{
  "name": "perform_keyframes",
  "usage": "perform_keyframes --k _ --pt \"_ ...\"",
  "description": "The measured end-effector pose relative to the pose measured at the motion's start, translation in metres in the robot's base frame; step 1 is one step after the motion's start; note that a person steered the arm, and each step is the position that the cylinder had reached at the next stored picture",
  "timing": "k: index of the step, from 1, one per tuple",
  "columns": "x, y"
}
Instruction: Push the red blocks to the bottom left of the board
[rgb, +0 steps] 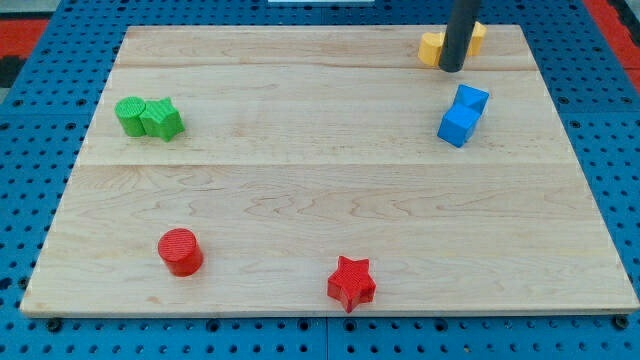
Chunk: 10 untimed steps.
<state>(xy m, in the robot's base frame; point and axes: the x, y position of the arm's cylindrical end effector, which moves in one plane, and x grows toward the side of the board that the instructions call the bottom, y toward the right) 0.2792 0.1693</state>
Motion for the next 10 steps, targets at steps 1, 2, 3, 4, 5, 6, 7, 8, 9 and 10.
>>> perform_keyframes --k 1,2,3,4,5,6,7,8,9,10 --pt "-0.018 -0.033" --pt "-0.011 -0.045" --pt "-0.004 -0.056" --pt "-0.007 -0.086" --pt "-0.007 -0.118" --pt "-0.002 -0.132" --pt "0.032 -0.132" --pt "0.078 -0.132" --pt "0.113 -0.117" --pt "0.176 -0.077"
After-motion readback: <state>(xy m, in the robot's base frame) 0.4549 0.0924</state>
